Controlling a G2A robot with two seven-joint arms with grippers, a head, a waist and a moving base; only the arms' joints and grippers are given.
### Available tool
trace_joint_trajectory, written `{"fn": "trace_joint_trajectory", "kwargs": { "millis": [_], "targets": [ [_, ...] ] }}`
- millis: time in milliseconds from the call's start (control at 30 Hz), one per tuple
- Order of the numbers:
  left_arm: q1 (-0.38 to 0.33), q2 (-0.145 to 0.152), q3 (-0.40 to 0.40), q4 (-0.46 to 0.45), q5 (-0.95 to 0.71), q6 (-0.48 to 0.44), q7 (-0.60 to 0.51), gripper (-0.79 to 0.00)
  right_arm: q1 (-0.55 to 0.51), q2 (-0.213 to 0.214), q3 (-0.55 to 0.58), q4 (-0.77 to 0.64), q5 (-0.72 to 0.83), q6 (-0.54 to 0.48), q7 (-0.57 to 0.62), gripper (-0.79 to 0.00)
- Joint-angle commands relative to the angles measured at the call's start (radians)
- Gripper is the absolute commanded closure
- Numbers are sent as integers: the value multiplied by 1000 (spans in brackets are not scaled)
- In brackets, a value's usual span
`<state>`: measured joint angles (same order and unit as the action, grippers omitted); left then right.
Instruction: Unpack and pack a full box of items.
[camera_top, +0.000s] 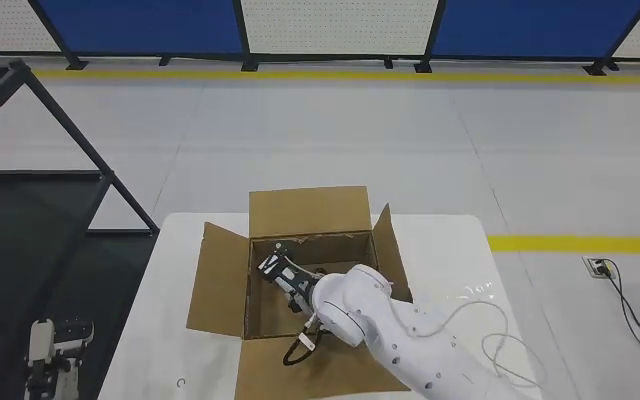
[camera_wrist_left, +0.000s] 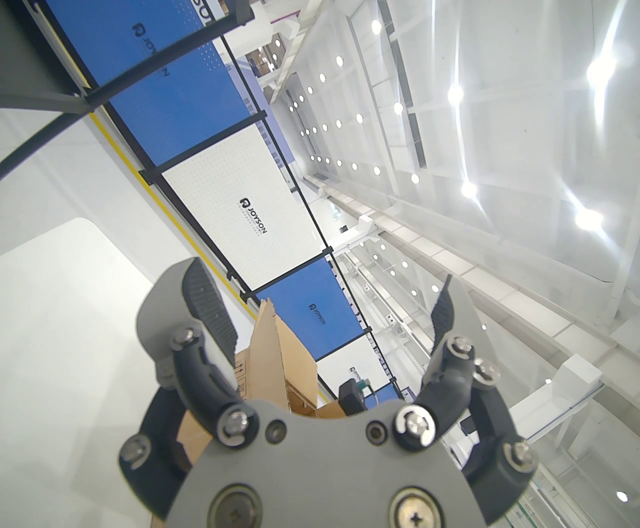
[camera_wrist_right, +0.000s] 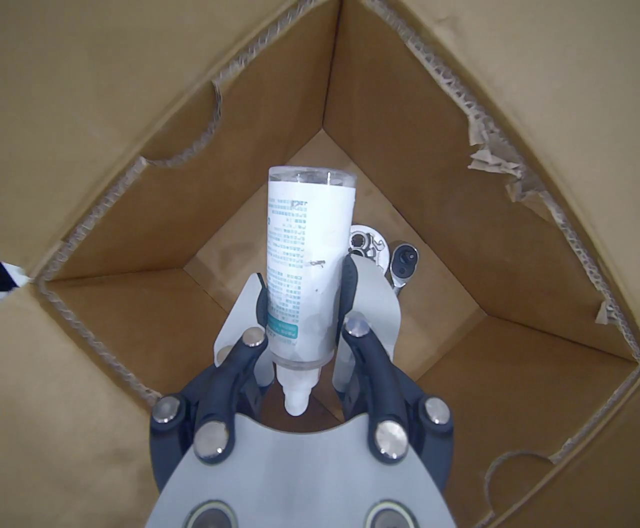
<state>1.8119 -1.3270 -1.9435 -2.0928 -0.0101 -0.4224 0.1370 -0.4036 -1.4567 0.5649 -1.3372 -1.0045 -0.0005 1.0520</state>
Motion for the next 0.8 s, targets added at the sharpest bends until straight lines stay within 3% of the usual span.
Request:
{"fn": "trace_joint_trajectory", "kwargs": {
  "millis": [0,167,400,433,500,567,767],
  "targets": [
    [0,0,0,0,0,0,0,-785,17,-17,-22,60,36,-61,-17,0],
    [0,0,0,0,0,0,0,-785,67,-58,-72,174,59,-184,-31,0],
    [0,0,0,0,0,0,0,-785,105,-112,-129,266,43,-222,-21,0],
    [0,0,0,0,0,0,0,-785,109,-120,-135,280,44,-227,-14,-28],
    [0,0,0,0,0,0,0,-785,119,-135,-145,309,50,-236,-3,-225],
    [0,0,0,0,0,0,0,-785,128,-150,-152,336,58,-246,8,-302],
    [0,0,0,0,0,0,0,-785,149,-185,-159,400,74,-266,17,-320]
  ]
}}
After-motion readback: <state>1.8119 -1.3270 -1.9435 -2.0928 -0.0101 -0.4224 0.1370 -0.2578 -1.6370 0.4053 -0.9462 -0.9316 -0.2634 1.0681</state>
